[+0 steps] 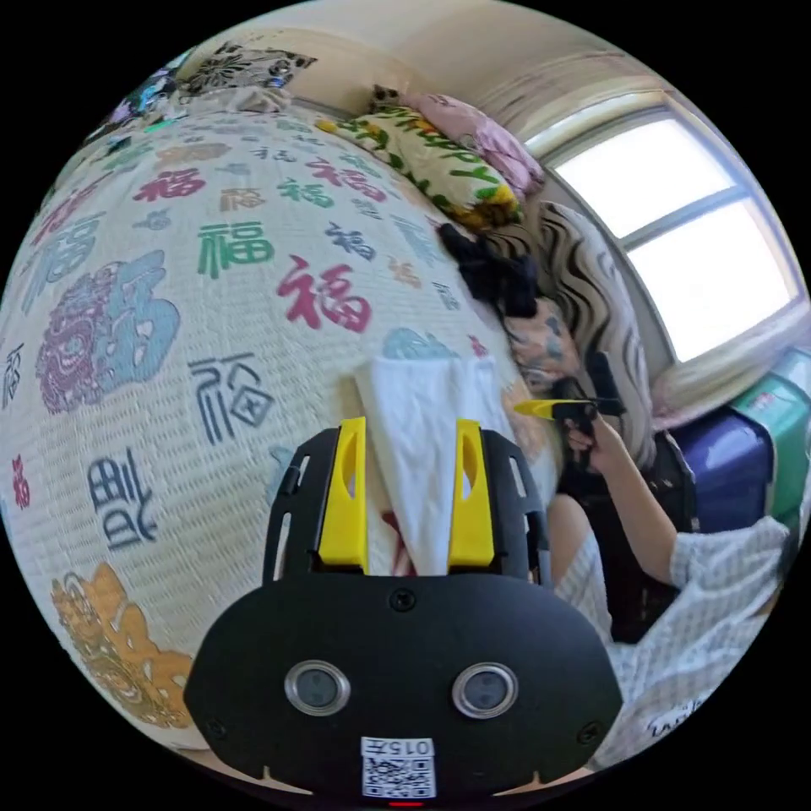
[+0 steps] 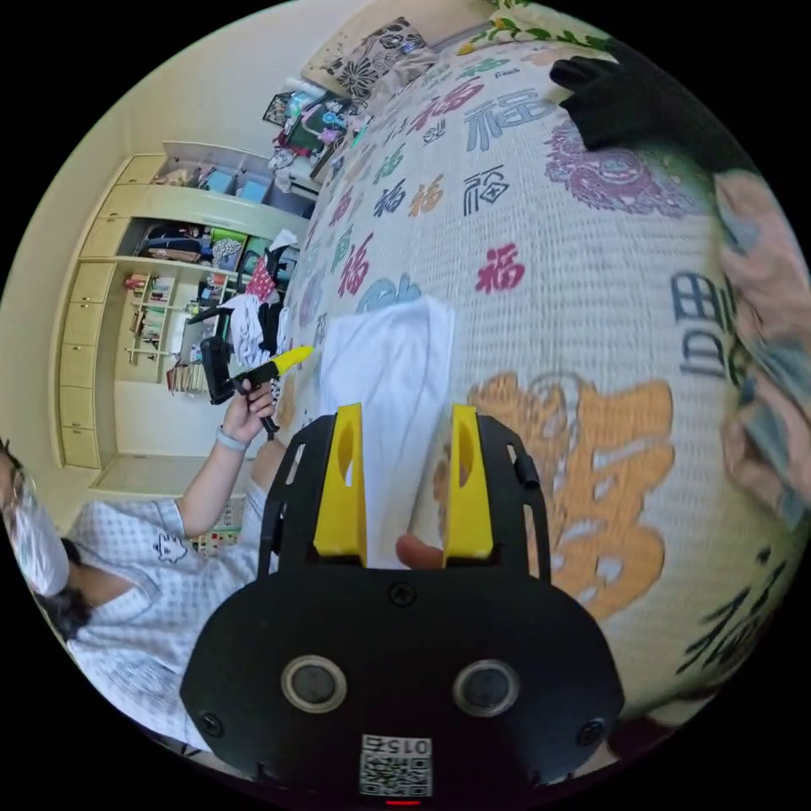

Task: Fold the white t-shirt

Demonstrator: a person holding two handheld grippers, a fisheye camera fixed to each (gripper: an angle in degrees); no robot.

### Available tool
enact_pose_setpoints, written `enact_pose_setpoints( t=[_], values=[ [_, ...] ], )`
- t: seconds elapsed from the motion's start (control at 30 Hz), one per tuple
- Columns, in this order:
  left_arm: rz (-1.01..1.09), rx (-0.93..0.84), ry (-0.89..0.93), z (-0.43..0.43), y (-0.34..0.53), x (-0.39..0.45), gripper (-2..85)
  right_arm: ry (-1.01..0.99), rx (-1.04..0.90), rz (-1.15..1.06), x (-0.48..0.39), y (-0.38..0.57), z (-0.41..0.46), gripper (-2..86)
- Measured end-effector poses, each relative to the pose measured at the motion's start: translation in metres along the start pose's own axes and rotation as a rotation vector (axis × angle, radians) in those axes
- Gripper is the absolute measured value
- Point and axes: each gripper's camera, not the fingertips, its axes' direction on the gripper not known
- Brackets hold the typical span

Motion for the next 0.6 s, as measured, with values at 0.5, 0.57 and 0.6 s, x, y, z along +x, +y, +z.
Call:
enact_pose_setpoints(
  t=[0.5,0.57,0.6],
  values=[
    [-0.099,-0.126,0.526,0.03,-0.074,-0.167,0.3,-0.31,-0.068,0.02,0.051,-0.067,-0.01,3.3],
    [-0.093,-0.125,0.528,0.026,-0.082,-0.176,0.4,-0.309,-0.061,0.031,0.054,-0.069,-0.017,3.1],
    [-0.086,-0.137,0.522,0.026,-0.088,-0.181,0.8,-0.308,-0.059,0.036,0.054,-0.07,-0.019,3.1]
  ],
)
